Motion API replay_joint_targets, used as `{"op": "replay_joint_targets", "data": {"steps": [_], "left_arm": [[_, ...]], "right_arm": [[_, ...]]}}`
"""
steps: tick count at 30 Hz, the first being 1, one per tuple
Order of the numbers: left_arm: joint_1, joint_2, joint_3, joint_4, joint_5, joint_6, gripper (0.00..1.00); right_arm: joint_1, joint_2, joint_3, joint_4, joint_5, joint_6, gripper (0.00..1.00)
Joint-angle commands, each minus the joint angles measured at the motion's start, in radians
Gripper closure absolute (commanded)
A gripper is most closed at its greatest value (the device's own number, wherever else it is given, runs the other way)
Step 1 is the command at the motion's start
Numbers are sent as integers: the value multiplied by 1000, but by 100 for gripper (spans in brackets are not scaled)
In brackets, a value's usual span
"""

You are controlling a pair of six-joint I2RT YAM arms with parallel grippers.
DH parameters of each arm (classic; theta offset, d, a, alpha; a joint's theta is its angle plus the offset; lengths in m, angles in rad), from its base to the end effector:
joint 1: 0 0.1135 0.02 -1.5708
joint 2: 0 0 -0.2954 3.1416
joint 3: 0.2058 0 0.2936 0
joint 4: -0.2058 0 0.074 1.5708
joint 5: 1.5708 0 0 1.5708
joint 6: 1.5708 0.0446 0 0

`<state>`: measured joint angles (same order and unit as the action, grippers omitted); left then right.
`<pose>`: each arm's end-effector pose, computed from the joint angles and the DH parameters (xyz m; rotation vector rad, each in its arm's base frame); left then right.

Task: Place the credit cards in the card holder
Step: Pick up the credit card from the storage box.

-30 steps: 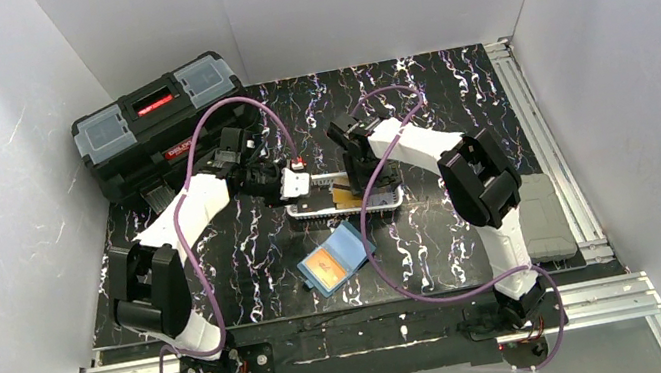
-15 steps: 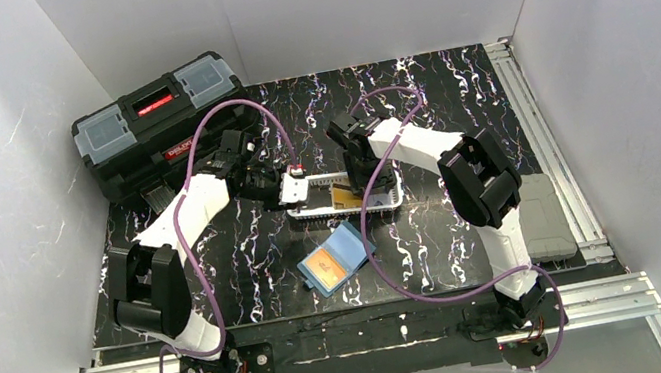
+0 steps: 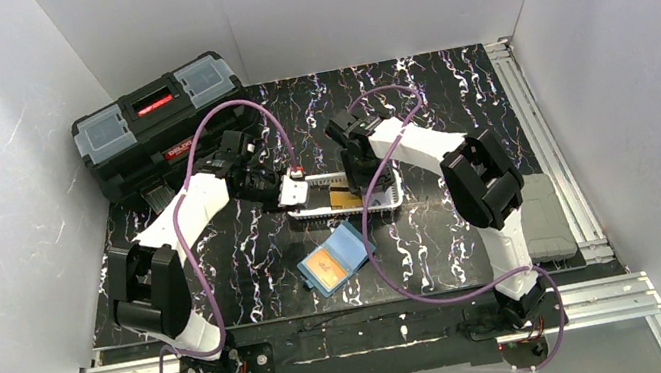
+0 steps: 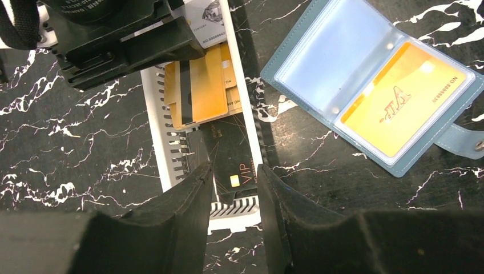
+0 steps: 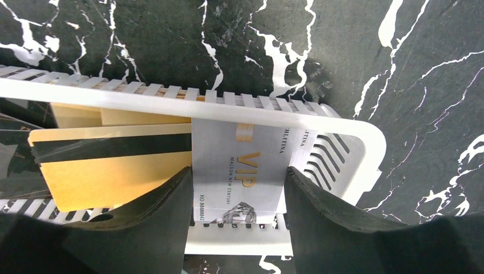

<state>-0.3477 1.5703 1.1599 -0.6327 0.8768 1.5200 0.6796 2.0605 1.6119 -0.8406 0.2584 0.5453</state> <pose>0.3258 -0.1545 0.2607 1.9233 1.0783 -0.5275 0.3778 0.2906 0.1911 -0.1346 2.7608 -0.0686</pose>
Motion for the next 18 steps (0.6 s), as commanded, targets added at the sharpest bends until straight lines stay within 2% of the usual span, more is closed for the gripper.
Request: {"op": "replay_joint_targets", "data": {"steps": [1,5,9,12,18], "left_arm": [[-5,-30,41,-57,54,27,67],[-7,-26,46,-77,55,44,68],[-7,-24,48,-102,57,66,68],[-8,-21,51,-115,59,78,68],[-14,-14,59,-131,60,89,68]], "right_arm": [[8,-71,-13,12,8,-7,45],[8,-77,-27,20,8,-7,41],[7,-71,-29,22,3,-9,29],[8,-63,-30,28,3,-11,26],[7,-60,-35,38,0,-8,28]]}}
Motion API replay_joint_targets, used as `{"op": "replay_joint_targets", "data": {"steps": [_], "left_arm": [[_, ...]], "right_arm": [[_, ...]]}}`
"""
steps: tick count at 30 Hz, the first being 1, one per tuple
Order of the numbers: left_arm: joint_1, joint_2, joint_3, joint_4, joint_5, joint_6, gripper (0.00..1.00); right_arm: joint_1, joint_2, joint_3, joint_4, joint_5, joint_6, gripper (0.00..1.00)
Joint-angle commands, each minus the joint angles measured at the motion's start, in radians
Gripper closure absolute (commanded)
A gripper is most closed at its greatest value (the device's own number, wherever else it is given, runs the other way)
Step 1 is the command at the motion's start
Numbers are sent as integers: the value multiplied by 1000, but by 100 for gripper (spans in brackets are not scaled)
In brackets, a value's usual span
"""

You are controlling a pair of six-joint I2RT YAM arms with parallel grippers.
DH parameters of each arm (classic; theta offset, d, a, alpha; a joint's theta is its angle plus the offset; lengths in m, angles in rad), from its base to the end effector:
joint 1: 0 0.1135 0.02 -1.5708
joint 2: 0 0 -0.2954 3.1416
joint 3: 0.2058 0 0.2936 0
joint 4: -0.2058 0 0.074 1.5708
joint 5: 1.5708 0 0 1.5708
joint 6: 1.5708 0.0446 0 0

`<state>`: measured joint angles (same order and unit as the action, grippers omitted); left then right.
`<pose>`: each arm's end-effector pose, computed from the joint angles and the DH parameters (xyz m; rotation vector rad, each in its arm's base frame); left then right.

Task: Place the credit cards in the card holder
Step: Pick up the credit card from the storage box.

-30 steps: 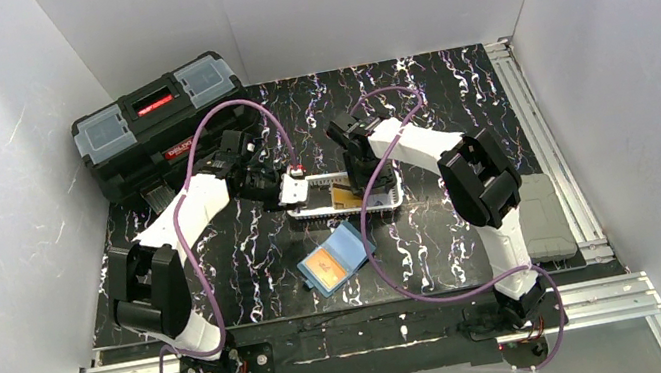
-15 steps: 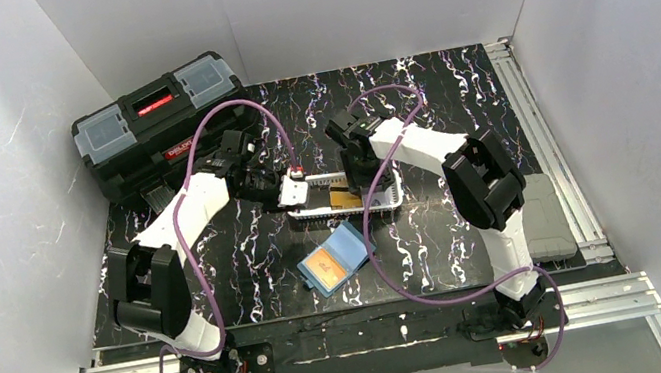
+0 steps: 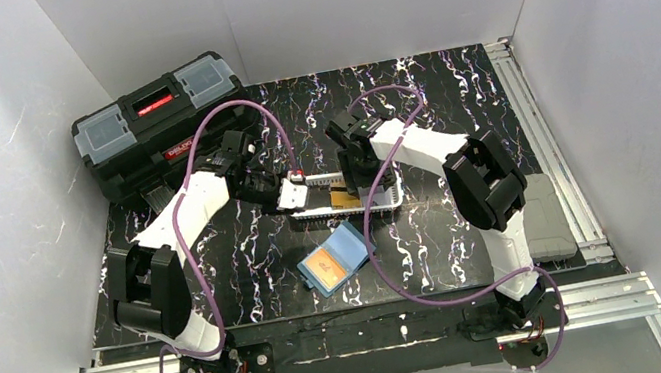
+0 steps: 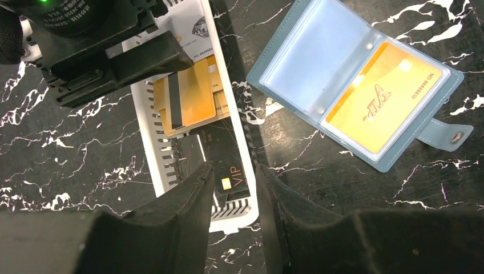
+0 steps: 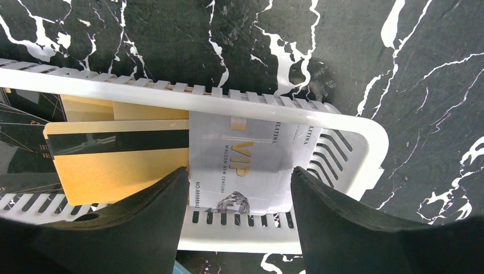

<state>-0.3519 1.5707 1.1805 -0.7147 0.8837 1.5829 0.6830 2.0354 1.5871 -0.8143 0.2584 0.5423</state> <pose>0.3209 -0.1546 0.2637 1.9642 1.0518 -0.5519 0.3740 0.2896 0.1955 -0.1376 2.7396 -0.0466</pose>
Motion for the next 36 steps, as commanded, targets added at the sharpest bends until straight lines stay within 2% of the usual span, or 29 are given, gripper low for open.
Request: {"op": "replay_joint_targets", "data": {"steps": [1,8,16,20,36], "left_arm": [[-12,-13,40,-50,54,29,68],[-15,-11,44,-66,49,42,69],[-16,-11,38,-85,47,66,69],[-16,-8,38,-91,46,75,70],[-22,-4,47,-133,46,122,70]], "right_arm": [[4,-33,-12,13,-2,-4,29],[4,-25,-21,22,-14,-4,36],[4,-41,-30,49,-49,-6,38],[4,-45,-36,57,-62,-8,44],[4,-125,-29,46,-49,-15,44]]}}
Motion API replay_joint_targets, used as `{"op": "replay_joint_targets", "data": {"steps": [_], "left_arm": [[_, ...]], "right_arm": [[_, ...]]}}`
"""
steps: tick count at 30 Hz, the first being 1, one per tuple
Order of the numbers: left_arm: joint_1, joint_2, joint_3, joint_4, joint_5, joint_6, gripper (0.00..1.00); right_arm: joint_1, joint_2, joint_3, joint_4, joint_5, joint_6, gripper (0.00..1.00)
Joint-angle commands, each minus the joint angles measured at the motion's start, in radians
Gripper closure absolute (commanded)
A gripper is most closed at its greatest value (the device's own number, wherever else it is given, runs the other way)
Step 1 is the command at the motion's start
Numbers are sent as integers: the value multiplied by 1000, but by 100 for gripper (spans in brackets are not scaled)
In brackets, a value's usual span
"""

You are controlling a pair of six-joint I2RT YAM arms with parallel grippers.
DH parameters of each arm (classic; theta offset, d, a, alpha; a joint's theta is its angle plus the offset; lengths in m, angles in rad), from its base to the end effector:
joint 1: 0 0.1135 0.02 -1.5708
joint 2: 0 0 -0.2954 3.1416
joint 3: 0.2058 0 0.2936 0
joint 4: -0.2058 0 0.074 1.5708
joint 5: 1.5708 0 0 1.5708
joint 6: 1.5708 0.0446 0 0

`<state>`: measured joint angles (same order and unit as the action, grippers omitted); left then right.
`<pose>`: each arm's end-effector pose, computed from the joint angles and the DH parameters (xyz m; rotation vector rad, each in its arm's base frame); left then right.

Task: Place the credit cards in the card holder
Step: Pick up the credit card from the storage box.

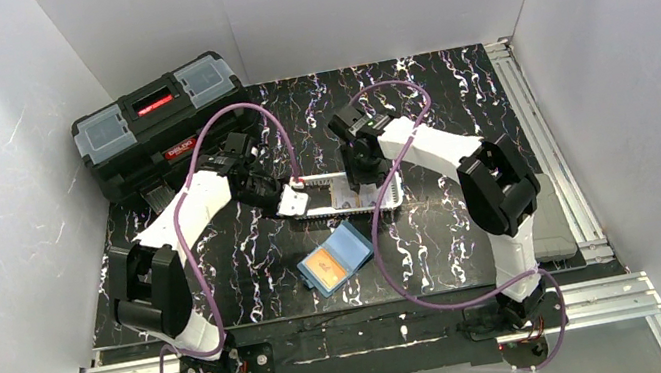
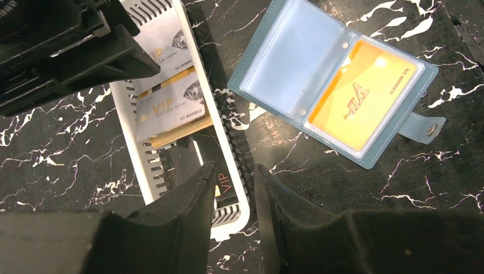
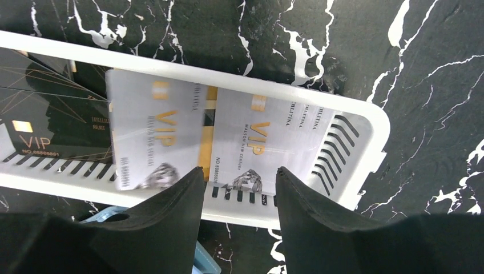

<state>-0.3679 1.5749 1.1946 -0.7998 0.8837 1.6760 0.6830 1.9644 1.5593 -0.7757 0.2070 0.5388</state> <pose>0.3135 -0.1578 0.2633 2.0286 0.9937 -0.5736 0.3671 0.2869 0.2194 -0.1395 2.7015 0.0763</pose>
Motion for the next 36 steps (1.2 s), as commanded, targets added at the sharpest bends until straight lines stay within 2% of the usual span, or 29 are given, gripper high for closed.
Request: {"op": "replay_joint_targets", "data": {"steps": [1,7,11,15,21,27,31,36], "left_arm": [[-6,-8,33,-48,46,32,70],[-9,2,20,-41,34,61,70],[-9,19,-2,33,0,66,70],[-9,39,-10,81,-17,94,70],[-9,39,1,59,-16,92,71],[-8,35,1,41,-19,100,72],[-8,28,1,35,-17,100,73],[-6,22,0,24,-19,108,74]], "right_arm": [[3,-54,-3,10,4,-13,44],[3,-47,-17,45,-42,-22,39],[-1,-51,-20,108,-156,-42,33],[-3,-5,28,100,-241,-52,24],[-1,53,68,50,-260,-53,21],[40,81,97,3,-156,-75,19],[78,116,149,-47,-78,-96,24],[128,165,217,-104,-15,-122,25]]}}
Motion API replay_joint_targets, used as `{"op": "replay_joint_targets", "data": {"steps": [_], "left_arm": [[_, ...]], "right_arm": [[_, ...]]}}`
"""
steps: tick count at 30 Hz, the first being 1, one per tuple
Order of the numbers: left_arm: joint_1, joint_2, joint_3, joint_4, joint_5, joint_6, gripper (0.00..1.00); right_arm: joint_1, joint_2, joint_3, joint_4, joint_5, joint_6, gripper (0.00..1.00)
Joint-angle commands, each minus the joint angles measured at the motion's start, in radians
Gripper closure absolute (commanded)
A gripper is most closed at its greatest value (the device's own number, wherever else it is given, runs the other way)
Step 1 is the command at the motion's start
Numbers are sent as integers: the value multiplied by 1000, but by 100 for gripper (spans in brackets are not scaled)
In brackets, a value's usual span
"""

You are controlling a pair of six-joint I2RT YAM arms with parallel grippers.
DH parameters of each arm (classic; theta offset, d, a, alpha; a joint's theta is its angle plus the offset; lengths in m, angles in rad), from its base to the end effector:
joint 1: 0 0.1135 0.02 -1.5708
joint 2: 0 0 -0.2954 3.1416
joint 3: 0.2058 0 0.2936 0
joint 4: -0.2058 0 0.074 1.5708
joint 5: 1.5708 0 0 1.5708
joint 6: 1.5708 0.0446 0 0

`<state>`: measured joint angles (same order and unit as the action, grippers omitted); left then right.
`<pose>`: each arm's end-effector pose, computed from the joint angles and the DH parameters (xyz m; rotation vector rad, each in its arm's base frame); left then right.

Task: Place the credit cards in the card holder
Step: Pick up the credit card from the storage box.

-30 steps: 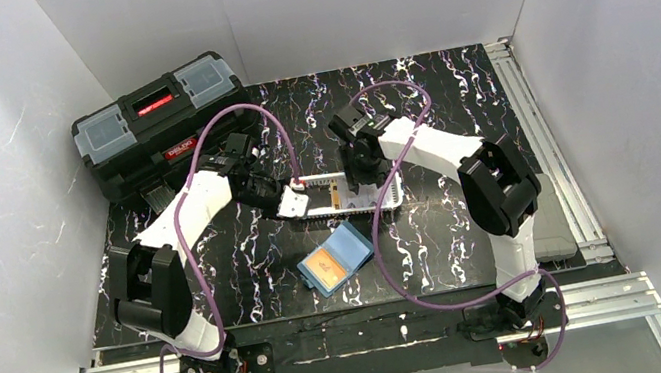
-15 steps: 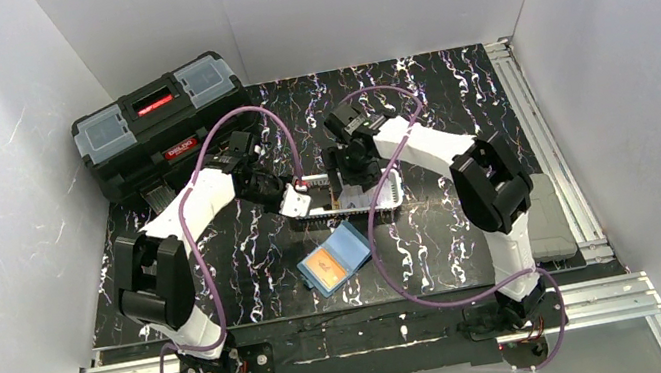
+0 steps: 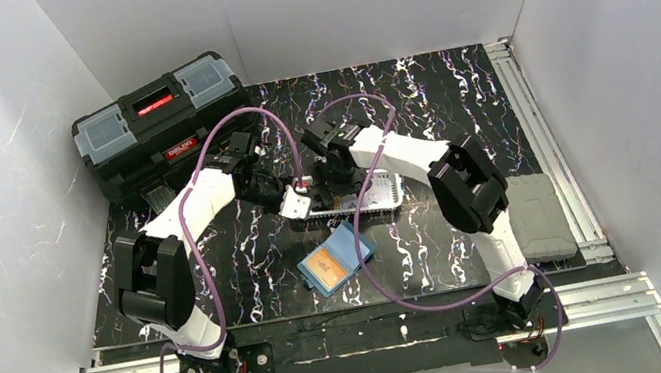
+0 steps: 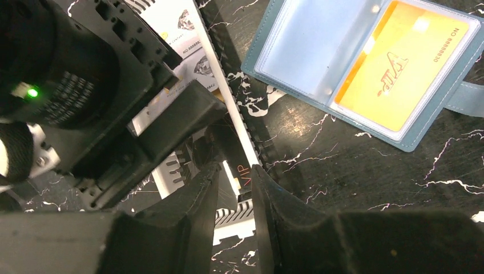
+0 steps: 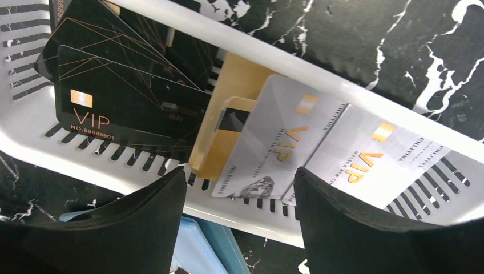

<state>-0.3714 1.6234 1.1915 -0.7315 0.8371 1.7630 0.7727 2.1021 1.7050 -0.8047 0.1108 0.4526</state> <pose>0.3261 -0.1625 0.2473 2.0859 0.9114 -0.4738 0.3619 0.3459 0.2020 -0.4134 2.7409 0.1717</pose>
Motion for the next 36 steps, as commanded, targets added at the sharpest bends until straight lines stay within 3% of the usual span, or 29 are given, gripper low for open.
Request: {"op": "replay_joint_targets", "data": {"steps": [1,12,17,36], "left_arm": [[-1,-28,3,-46,28,22,74],[-1,-36,5,-49,26,24,75],[-1,-38,3,-50,25,26,76],[-1,-43,1,-67,23,36,77]], "right_arm": [[43,35,81,-89,90,-37,25],[53,33,66,-116,124,-30,41],[54,1,44,-110,145,-29,55],[53,-67,4,-113,158,-31,59]]}}
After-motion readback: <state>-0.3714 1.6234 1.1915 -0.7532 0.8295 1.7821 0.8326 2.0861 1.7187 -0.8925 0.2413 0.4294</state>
